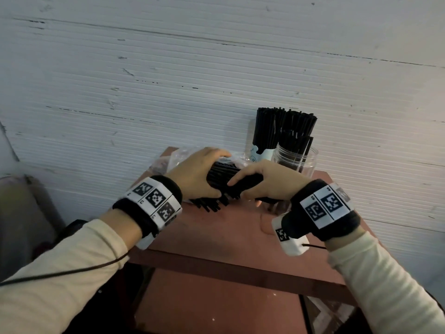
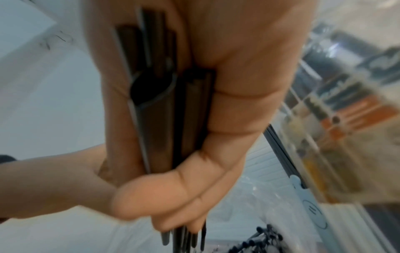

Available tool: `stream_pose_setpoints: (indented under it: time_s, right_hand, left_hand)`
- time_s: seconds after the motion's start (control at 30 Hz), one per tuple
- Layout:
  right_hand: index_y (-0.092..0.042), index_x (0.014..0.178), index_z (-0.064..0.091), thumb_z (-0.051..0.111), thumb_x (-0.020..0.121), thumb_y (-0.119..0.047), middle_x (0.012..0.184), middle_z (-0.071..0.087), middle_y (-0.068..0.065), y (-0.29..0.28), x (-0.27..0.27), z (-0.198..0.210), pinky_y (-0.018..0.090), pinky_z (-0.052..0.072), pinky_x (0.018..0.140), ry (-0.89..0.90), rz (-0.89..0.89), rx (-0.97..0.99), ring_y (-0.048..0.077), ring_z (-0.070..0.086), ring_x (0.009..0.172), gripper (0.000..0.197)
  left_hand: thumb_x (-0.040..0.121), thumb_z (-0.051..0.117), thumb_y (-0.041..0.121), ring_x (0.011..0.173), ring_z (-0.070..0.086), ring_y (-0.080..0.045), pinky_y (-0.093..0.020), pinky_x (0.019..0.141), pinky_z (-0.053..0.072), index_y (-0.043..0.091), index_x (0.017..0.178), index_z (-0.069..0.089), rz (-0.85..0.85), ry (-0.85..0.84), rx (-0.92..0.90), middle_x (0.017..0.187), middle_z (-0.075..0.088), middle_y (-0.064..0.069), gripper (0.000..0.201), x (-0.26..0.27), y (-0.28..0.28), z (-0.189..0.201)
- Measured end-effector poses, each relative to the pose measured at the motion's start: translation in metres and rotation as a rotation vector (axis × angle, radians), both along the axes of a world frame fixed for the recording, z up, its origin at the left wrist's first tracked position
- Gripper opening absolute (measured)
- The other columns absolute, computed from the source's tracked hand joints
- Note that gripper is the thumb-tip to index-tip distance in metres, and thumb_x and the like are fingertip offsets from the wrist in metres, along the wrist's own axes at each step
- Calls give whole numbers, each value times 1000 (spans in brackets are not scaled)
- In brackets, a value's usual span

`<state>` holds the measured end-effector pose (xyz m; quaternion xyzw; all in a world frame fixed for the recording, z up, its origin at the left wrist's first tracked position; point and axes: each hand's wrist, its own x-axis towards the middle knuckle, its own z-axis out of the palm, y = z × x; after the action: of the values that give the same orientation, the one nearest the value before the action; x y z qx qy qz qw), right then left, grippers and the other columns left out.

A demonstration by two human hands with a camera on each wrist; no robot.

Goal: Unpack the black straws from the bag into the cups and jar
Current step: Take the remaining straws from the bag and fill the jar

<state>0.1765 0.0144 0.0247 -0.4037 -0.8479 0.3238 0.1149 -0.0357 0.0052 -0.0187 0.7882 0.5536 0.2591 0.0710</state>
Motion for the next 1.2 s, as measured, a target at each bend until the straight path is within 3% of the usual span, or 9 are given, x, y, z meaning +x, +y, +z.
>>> stream_pose_setpoints:
  time_s: [0.1, 0.23, 0.33, 0.5, 0.67, 0.8, 0.93, 1.1, 1.2]
  right_hand:
    - [-25, 108, 71, 69, 81, -2, 83, 71, 9, -12, 7, 5, 13, 48, 52, -5, 34, 40, 7, 63, 52, 35]
    - [-20, 113, 69, 66, 84, 0, 57, 65, -14, -21, 21, 9, 11, 42, 41, 5, 55, 38, 1, 55, 38, 36]
    - [-22, 122, 65, 64, 87, 0, 66, 65, -28, -28, 35, 18, 12, 46, 49, 52, 74, 59, -1, 58, 47, 41]
    - [-34, 126, 61, 64, 91, -29, 114, 62, -20, -35, 58, 45, 21, 46, 91, 225, 19, 376, -5, 60, 101, 35]
    - [-22, 119, 64, 63, 93, -21, 113, 64, -11, -39, 48, 63, 27, 51, 90, 599, -19, 607, 7, 63, 103, 26]
    - [-16, 111, 68, 55, 97, -20, 106, 65, -12, -30, 30, 52, 14, 45, 88, 505, -30, 775, -2, 59, 100, 19]
    - [-6, 98, 71, 47, 101, -30, 95, 70, 6, -15, 28, 27, 32, 47, 86, 239, -1, 762, 15, 63, 91, 35]
    - [-24, 127, 60, 59, 93, -38, 130, 55, -3, -12, 29, 27, 37, 37, 108, 382, -28, 840, 8, 47, 126, 37]
    - [-23, 124, 62, 64, 90, -39, 127, 57, -4, -11, 28, 28, 38, 39, 107, 385, -55, 842, 9, 49, 123, 38]
  left_hand:
    - [55, 77, 49, 116, 51, -12, -40, 95, 48, 35, 133, 41, -10, 185, -58, 128, 53, 11, 87, 25, 6, 0]
    - [73, 74, 39, 95, 61, -12, -32, 78, 50, 31, 107, 58, -46, 246, 15, 100, 65, 12, 38, 49, 4, 5]
    - [82, 66, 35, 85, 64, -17, -27, 67, 44, 26, 98, 65, -41, 142, 35, 89, 68, 7, 18, 58, 3, 8]
    - [86, 65, 49, 80, 66, -10, -26, 73, 52, 31, 96, 65, -70, -194, -87, 86, 70, 11, 21, 69, -2, 19]
    - [84, 69, 44, 61, 62, -2, -20, 67, 51, 18, 74, 61, -125, -485, -144, 62, 64, 10, 29, 94, -7, 24]
    - [86, 71, 23, 75, 64, -12, -21, 80, 53, 5, 87, 63, -279, -653, -361, 75, 65, -2, 20, 106, -12, 14]
    - [85, 73, 16, 86, 67, -14, -27, 88, 50, 10, 86, 65, -251, -760, -434, 85, 68, -7, 10, 101, -10, 0]
    - [90, 67, 14, 84, 64, -13, -21, 85, 53, 5, 91, 63, -280, -831, -402, 83, 65, -3, 9, 102, -9, 4]
    - [89, 67, 10, 85, 62, -8, -20, 86, 52, 1, 98, 61, -311, -859, -429, 85, 62, -2, 13, 101, -9, 8]
